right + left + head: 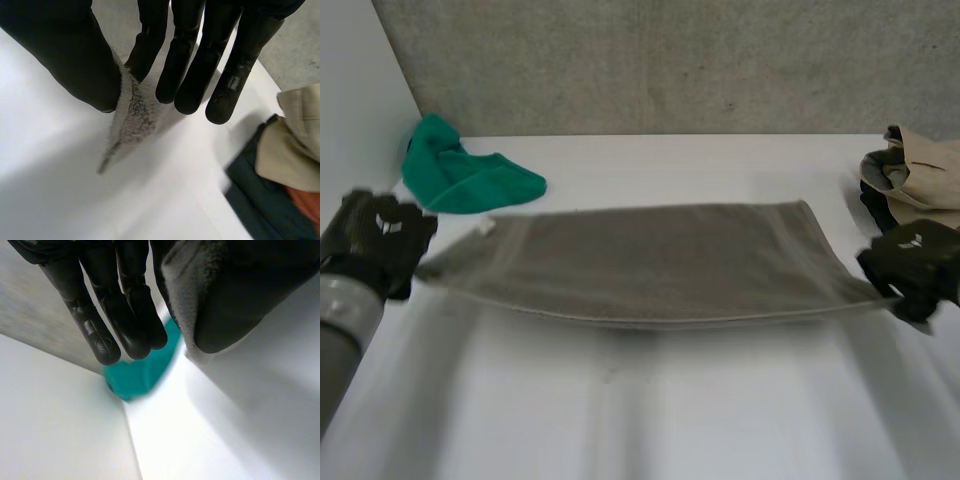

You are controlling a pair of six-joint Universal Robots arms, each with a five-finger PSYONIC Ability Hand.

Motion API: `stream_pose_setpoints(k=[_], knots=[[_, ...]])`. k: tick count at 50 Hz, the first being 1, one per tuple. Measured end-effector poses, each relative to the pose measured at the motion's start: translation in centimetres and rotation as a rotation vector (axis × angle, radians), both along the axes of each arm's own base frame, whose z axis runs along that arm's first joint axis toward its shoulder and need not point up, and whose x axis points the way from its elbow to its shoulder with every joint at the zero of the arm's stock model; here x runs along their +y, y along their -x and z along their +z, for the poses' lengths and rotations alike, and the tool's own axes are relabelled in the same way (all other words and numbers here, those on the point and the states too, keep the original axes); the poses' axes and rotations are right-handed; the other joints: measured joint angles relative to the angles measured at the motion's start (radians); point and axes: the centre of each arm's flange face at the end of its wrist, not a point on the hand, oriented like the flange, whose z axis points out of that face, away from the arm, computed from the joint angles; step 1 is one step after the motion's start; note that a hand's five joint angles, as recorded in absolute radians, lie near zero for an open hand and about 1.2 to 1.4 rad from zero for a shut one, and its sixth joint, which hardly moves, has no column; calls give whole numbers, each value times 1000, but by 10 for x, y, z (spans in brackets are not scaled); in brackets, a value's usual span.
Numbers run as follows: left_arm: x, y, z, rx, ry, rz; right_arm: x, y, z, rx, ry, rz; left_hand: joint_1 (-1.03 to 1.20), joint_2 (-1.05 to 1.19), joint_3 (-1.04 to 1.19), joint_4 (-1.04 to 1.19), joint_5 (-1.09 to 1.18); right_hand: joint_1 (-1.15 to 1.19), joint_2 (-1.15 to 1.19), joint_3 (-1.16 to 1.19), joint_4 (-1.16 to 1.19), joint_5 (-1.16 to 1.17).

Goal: Fold the laundry.

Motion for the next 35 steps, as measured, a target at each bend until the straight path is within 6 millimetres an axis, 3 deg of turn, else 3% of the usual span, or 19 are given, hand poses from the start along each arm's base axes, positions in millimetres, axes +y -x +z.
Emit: stream_pose_setpoints(k=[3,6,11,15,17,19,21,22,28,35], knots=[[26,-12,-10,-118,-127,-14,30,15,10,198,11,65,0,0,0,0,0,0,0,0,0,0],[41,-17,-21,-194,-217,-42,47,19,6,290,-4,105,0,0,0,0,0,0,0,-21,-23,-15],[46,-18,-38,-242,-301,-88,56,19,-9,343,-47,142,0,0,0,0,0,0,0,1,3,8],[21,-11,-53,-240,-300,-106,33,10,-34,374,-42,147,0,0,0,0,0,0,0,1,3,8],[14,-9,-55,-237,-289,-107,27,8,-37,379,-28,142,0,0,0,0,0,0,0,1,3,8],[-14,1,-60,-210,-219,-100,-1,-7,-48,399,66,100,0,0,0,0,0,0,0,1,3,8],[-27,6,-62,-191,-183,-90,-11,-13,-52,403,108,83,0,0,0,0,0,0,0,1,3,7],[-43,12,-66,-168,-145,-72,-28,-24,-57,403,177,64,0,0,0,0,0,0,0,1,3,7],[-86,29,-82,-126,-60,20,-69,-53,-72,370,351,52,0,0,0,0,0,0,0,1,3,8],[-115,41,-99,-133,-33,78,-101,-78,-80,327,507,62,0,0,0,0,0,0,0,1,3,8]])
